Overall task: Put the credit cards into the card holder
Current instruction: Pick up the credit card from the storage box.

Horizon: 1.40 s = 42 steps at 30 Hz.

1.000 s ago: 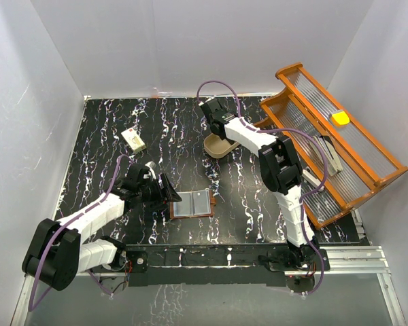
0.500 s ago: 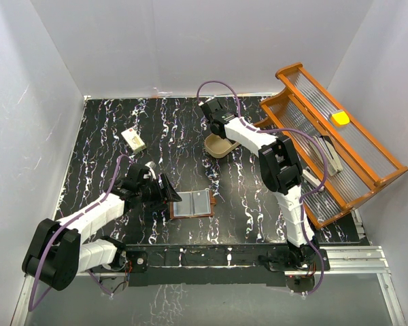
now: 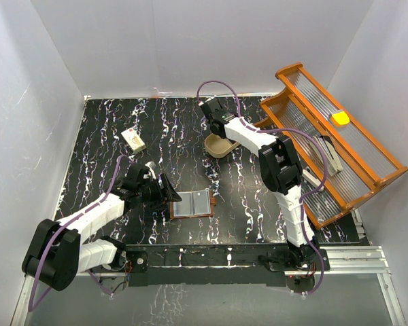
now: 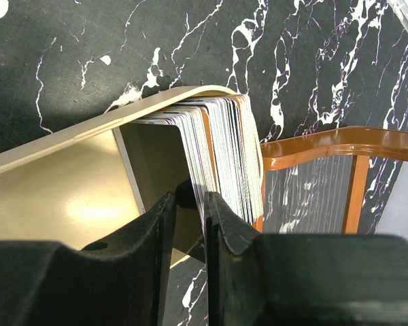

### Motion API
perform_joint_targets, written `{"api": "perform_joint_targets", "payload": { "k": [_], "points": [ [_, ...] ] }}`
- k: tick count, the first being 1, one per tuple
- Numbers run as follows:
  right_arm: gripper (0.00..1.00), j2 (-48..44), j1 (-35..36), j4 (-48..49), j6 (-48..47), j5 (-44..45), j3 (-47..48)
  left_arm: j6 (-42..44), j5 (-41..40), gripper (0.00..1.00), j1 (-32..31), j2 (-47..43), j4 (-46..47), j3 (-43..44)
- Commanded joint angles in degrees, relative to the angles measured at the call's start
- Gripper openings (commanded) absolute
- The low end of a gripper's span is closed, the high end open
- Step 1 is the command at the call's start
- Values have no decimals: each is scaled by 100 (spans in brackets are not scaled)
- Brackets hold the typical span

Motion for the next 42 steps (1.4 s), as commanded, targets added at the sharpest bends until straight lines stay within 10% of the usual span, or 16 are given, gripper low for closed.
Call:
{"api": "perform_joint_targets", "payload": {
  "k": [1,42],
  "points": [
    [21,-387,-47,125,-19,216,300,1,38,68,1,-133,-98,37],
    [0,-1383,632,-815,898,-498,-185,78,-86,68,-1,-119,-340,81]
  ]
}}
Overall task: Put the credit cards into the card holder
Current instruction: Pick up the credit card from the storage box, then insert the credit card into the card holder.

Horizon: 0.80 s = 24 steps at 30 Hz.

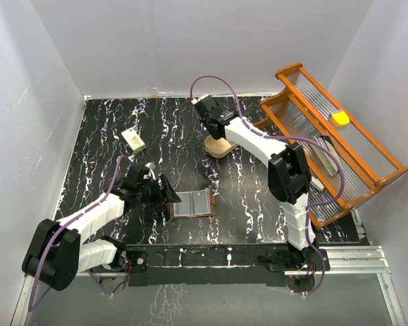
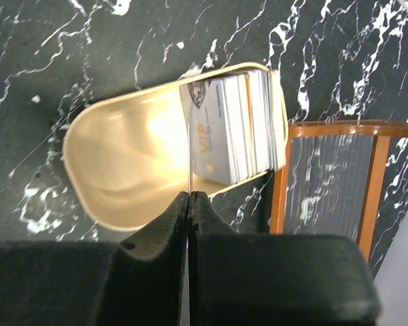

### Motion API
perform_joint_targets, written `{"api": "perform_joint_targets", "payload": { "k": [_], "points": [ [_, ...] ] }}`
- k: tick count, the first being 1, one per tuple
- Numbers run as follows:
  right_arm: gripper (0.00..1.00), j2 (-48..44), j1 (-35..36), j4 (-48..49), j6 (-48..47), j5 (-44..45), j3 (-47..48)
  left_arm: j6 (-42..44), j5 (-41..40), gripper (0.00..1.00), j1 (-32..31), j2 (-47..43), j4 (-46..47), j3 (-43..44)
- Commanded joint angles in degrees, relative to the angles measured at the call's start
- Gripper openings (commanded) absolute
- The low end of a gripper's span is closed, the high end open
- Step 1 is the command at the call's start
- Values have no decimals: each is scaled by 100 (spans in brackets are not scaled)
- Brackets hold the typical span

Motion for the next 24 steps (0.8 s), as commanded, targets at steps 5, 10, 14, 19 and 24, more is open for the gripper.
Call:
{"api": "perform_joint_targets", "payload": {
  "k": [5,10,14,19,24],
  "points": [
    [0,-1118,437,-409,1088,-27,-454,117,-82,62,0,-202,-394,154],
    [0,-2002,708,-201,1714,-482,-1276,152,-98,53,-1,-261,-498,163],
    [0,-2741,872,163,2195,-1246,-2066,114,-82,48,-1,-300,-482,149],
    [0,-3523,930,1088,2876,-2626,-3179,117,-166,46,-1,-375,-611,213],
    [0,-3939,973,2179,3584,-3475,-4259,78,-168,25,-1,-453,-551,234]
  ]
}}
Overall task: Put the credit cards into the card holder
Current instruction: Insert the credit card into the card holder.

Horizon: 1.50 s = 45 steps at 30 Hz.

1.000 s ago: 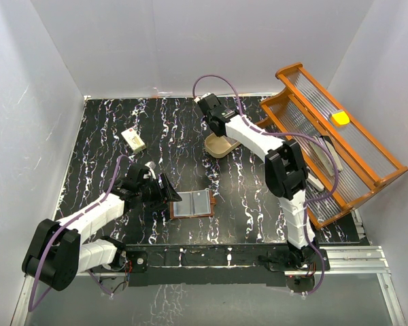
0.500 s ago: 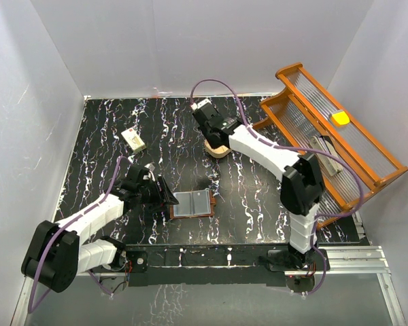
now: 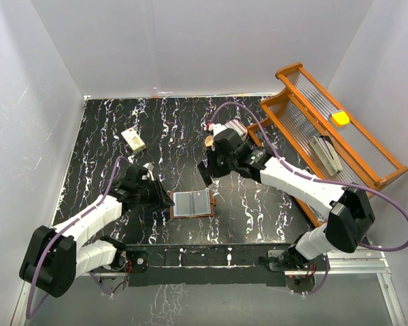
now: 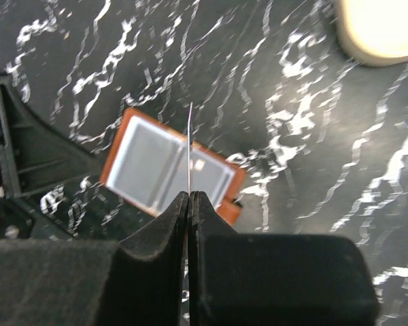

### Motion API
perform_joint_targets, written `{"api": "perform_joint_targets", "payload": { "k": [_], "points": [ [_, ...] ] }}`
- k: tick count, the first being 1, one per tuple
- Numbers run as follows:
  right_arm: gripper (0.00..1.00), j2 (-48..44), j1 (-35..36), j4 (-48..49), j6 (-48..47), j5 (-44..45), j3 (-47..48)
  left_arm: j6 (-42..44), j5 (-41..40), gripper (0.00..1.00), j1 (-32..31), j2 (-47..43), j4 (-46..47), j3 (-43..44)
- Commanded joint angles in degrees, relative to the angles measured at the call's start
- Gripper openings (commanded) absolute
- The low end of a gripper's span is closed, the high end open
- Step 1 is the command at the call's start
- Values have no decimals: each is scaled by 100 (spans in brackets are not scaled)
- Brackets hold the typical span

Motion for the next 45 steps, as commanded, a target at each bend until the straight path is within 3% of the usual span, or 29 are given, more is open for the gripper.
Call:
{"api": "perform_joint_targets", "payload": {
  "k": [1,6,21,45],
  "points": [
    [0,-303,38,1391,895,-1070,-717,18,-25,21,-1,-163,-64,190],
    [0,-323,33,2289,1482,-1641,-1400,36,258,0,-1,-7,308,87],
    [0,349,6,3333,2208,-2162,-2150,104,218,0,-1,295,656,-240],
    [0,648,-264,3519,2454,-2228,-2585,132,43,1,-1,628,677,-509]
  ]
}}
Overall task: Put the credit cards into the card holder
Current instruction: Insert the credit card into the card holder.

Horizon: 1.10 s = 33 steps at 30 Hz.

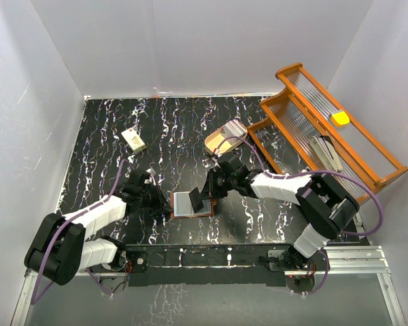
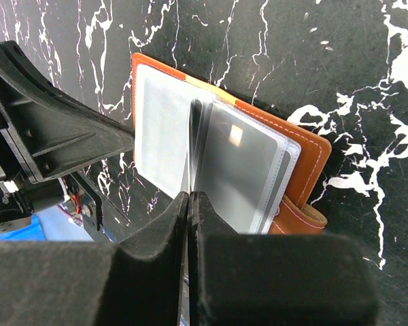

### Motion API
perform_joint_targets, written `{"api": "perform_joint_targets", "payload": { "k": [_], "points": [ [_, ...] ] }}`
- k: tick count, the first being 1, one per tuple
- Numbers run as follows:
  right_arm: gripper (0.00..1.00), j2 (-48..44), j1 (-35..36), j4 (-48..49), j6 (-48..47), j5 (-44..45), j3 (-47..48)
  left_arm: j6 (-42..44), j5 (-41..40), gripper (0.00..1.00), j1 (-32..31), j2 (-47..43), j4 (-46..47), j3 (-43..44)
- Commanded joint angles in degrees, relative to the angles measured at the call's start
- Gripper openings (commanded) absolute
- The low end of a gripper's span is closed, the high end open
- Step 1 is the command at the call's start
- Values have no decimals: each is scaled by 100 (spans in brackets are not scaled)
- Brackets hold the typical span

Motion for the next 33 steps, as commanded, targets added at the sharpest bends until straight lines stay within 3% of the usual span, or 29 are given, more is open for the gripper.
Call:
{"api": "perform_joint_targets", "payload": {
  "k": [1,33],
  "points": [
    [0,-80,-65,425,150,-90,-110,68,7,1,-1,119,-18,-85],
    [0,-144,-215,885,595,-257,-533,-100,55,3,-1,-222,-131,-277]
  ]
}}
